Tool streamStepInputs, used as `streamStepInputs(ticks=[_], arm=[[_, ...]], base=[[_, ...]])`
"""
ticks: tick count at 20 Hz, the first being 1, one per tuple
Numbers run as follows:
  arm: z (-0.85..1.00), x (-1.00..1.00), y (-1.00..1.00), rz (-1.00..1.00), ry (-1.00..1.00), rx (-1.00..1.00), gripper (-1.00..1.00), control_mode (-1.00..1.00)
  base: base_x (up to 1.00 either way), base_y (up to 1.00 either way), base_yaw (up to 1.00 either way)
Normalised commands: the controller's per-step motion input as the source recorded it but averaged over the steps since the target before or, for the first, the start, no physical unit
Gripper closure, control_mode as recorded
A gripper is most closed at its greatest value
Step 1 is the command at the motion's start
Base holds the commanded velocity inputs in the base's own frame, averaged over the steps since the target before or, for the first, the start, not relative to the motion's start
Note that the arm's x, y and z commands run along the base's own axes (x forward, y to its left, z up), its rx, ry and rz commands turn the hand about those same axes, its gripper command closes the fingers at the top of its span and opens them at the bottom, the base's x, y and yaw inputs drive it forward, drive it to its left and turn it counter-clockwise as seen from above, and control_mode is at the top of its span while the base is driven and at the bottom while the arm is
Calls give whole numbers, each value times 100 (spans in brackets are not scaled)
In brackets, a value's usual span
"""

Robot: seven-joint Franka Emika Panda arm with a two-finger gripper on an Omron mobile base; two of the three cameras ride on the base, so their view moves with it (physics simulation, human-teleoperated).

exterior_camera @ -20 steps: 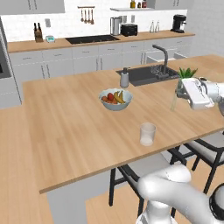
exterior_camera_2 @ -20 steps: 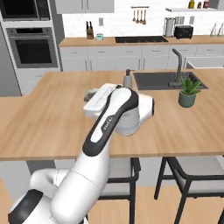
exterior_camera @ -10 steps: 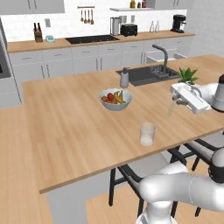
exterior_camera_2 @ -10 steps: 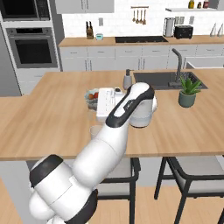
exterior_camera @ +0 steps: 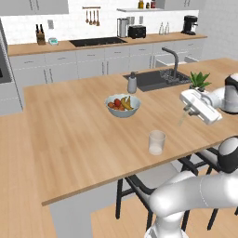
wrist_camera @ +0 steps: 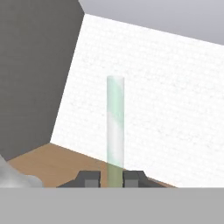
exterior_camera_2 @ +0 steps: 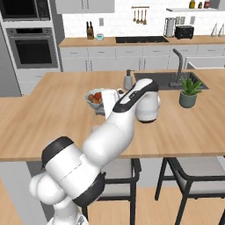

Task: Take a straw from the drawer in front and place it inside the glass cup on the dining counter.

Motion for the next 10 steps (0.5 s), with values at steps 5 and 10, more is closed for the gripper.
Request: streamStepInputs(ticks=[5,10], arm=[[-17,2,11,0,-2,0,100,-100],[-15,0,10,0,0,0,100,-100]], base=[[0,0,0],[0,0,0]])
